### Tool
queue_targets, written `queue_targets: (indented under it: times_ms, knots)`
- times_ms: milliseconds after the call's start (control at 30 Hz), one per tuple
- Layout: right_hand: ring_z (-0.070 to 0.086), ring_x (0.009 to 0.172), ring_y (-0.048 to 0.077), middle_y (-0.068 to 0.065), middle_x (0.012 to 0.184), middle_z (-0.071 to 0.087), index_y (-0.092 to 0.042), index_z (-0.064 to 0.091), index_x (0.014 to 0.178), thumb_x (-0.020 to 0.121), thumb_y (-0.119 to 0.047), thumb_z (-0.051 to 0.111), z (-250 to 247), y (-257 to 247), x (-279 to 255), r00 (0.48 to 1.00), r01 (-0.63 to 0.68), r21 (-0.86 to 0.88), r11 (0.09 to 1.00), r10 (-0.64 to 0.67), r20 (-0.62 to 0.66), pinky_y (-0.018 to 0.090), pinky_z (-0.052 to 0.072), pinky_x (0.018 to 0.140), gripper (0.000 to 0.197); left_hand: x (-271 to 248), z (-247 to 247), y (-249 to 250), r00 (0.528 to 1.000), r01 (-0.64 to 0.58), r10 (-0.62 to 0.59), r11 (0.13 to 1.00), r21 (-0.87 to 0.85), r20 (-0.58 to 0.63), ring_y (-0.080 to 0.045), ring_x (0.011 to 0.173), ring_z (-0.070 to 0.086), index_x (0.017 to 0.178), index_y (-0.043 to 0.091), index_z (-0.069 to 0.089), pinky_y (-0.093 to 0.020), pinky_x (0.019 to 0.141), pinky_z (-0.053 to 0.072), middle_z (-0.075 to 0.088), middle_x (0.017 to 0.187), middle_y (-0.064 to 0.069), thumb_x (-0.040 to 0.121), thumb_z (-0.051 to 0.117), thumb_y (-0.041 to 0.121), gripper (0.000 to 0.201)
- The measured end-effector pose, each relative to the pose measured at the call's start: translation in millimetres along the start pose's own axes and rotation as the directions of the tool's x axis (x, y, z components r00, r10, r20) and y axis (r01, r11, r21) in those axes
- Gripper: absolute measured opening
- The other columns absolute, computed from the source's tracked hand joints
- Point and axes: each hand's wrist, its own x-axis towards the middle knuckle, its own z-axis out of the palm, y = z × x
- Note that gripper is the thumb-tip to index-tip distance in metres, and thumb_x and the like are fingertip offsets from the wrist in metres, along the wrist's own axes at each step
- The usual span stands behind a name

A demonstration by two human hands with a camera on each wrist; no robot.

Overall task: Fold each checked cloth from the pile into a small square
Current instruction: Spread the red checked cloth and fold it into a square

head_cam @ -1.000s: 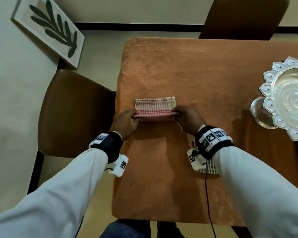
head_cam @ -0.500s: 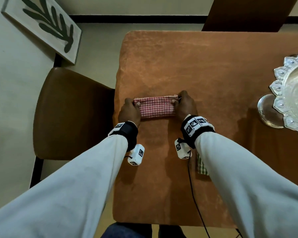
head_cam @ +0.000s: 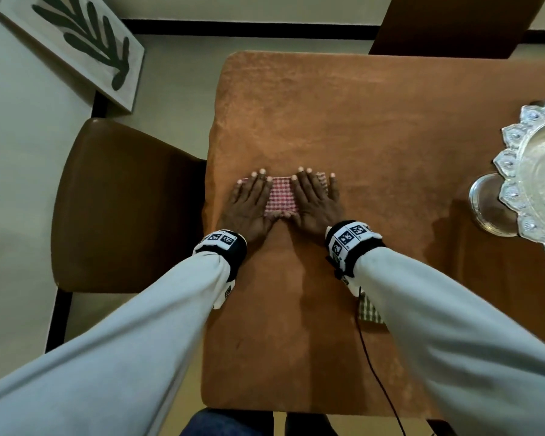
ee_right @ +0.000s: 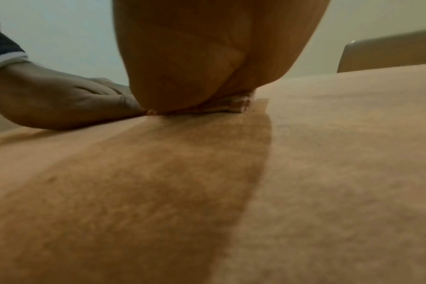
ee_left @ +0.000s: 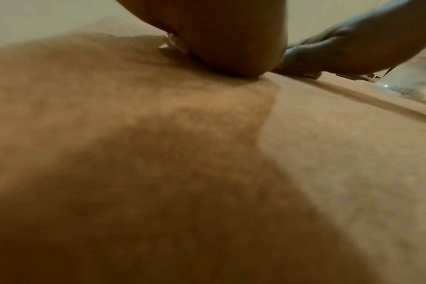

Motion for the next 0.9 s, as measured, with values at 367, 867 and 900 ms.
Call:
queue_targets:
  times_ms: [367, 867, 900]
  knots:
    - [0.003, 0.15, 0.032, 0.011, 0.162, 0.014, -0.013, 0.018, 0.153, 0.1, -0.048, 0.035, -40.4, 11.3, -0.6, 0.993, -0.11, 0.032, 0.993, 0.109, 0.035, 0.062, 0.0, 0.116, 0.066, -18.8, -33.9, -24.0, 0.981, 0.18, -0.18, 0.984, 0.011, 0.073, -0.03, 0.15, 0.007, 0.156, 0.012, 0.006, -0.048, 0.122, 0.011, 0.006, 0.163, -0.011, 0.097, 0.034, 0.044, 0.072]
    - [0.064, 0.088, 0.029, 0.015, 0.096, 0.066, -0.003, 0.062, 0.106, 0.083, -0.023, 0.066, -67.7, 23.9, -9.0, 0.918, -0.377, 0.628, 0.68, 0.363, 0.159, 0.032, 0.045, 0.067, 0.031, 35.9, -77.3, 2.7, 0.741, 0.672, -0.525, 0.58, -0.461, 0.419, -0.033, 0.108, 0.064, 0.119, 0.009, 0.067, -0.032, 0.09, 0.05, 0.067, 0.121, -0.013, 0.086, 0.066, 0.027, 0.037]
    - [0.065, 0.085, 0.028, 0.014, 0.094, 0.066, -0.003, 0.06, 0.107, 0.081, -0.02, 0.067, -66.2, 22.2, -15.8, 0.903, -0.41, 0.668, 0.621, 0.378, 0.203, 0.035, 0.05, 0.066, 0.031, 40.5, -83.7, 0.2, 0.76, 0.648, -0.519, 0.576, -0.498, 0.391, -0.032, 0.103, 0.065, 0.112, 0.007, 0.07, -0.031, 0.086, 0.051, 0.069, 0.115, -0.013, 0.085, 0.068, 0.026, 0.033]
